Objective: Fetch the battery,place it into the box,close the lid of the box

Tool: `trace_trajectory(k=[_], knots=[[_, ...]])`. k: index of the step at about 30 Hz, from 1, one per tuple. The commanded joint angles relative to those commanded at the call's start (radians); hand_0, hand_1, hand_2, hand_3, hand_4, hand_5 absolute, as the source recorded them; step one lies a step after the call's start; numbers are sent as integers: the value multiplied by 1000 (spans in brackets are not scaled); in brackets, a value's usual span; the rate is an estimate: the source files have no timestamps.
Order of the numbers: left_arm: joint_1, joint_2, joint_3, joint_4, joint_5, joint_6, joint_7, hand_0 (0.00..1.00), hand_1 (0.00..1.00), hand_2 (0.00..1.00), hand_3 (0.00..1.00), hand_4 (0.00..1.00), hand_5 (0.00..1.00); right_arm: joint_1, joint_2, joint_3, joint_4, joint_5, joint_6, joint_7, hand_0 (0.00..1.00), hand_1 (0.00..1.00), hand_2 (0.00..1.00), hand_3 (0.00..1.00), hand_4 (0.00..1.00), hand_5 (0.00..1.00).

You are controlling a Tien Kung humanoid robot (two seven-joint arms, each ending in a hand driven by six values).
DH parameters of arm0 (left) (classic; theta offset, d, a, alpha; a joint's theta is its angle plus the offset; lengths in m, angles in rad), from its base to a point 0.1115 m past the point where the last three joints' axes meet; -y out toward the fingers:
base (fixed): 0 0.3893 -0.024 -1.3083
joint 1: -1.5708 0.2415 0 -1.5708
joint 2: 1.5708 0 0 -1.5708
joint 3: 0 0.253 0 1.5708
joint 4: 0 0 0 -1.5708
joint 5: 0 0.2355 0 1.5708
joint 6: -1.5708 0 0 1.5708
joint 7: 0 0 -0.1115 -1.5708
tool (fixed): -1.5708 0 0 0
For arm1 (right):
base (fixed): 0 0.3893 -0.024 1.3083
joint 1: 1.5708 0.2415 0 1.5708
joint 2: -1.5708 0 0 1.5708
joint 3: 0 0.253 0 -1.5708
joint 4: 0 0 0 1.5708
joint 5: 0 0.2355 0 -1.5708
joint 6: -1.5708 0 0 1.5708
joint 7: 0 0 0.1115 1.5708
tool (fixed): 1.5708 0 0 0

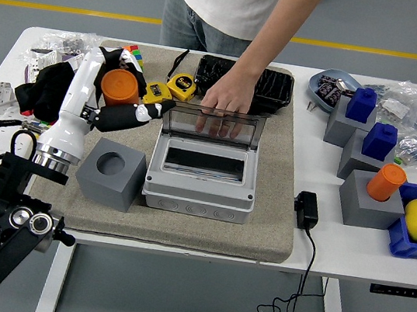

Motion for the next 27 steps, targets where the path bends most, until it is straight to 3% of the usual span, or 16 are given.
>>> trace_trajectory(k=[4, 6, 8, 9, 17, 27], knots=[[-32, 24, 124, -31, 123, 16, 21, 42, 2, 6, 2, 998, 185, 4, -1, -9, 0, 6, 0, 1, 958, 818, 779, 792, 998, 998], [-65, 34, 202, -18, 184, 22, 27, 42, 2, 6, 2, 998, 185, 7, -1, -13, 0, 9, 0, 0, 958, 818, 779, 792, 998, 998], [-79, 38, 235, -10, 208, 23, 28, 42, 2, 6, 2, 998, 185, 7, -2, -15, 0, 10, 1, -1, 958, 818, 779, 792, 998, 998], [-95, 41, 264, 2, 230, 24, 27, 42, 2, 2, 2, 992, 233, 8, -2, -16, 0, 10, 0, -2, 958, 818, 778, 791, 998, 998], [-198, 47, 416, 132, 303, 36, 11, 42, 2, 2, 2, 979, 250, 11, -3, -27, 0, 13, 1, -7, 957, 818, 778, 791, 998, 998], [-308, 16, 489, 315, 314, 73, -18, 41, 2, 2, 2, 961, 270, 17, -5, -40, 0, 15, 3, -7, 957, 818, 778, 791, 998, 998]])
